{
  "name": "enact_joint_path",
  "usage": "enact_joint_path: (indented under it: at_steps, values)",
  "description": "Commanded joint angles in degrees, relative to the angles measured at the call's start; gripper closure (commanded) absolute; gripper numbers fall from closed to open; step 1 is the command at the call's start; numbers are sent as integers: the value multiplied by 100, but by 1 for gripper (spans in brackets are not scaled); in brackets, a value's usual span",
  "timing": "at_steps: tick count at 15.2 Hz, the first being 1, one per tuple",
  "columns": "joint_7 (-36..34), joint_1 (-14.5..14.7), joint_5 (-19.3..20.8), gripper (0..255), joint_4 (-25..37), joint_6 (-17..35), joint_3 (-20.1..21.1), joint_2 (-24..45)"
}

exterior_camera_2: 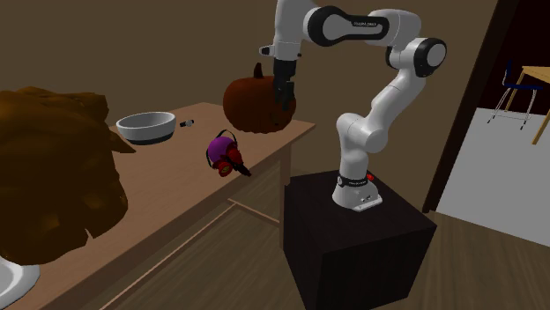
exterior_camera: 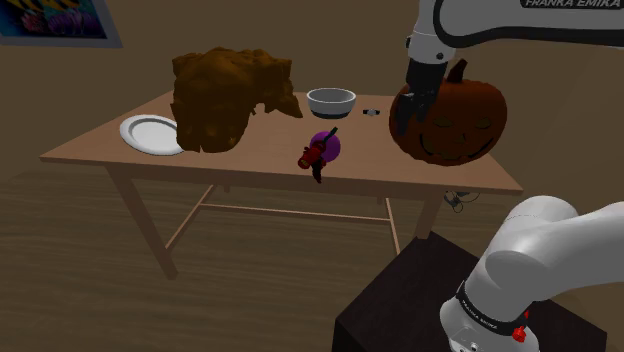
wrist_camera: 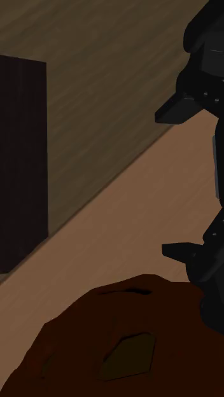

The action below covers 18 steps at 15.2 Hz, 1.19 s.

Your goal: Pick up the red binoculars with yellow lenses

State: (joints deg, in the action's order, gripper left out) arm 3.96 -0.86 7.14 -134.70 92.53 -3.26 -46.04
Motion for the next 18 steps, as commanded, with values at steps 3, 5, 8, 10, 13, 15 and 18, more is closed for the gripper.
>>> enact_joint_path:
  at_steps: [3, 5, 8, 10, 13, 15, 18]
  values:
    - [-576, -38, -162, 0, -170, 380, 270, 55]
    - [-1148, -84, -303, 0, -290, 770, 547, 167]
    - [-2006, -173, -456, 0, -371, 1360, 971, 439]
    - [-2582, -258, -510, 0, -356, 1745, 1260, 682]
    - [-3464, -435, -502, 0, -231, 2289, 1701, 1127]
    - [-4070, -592, -425, 0, -81, 2615, 2002, 1467]
    - [-5023, -879, -180, 0, 243, 3026, 2459, 2029]
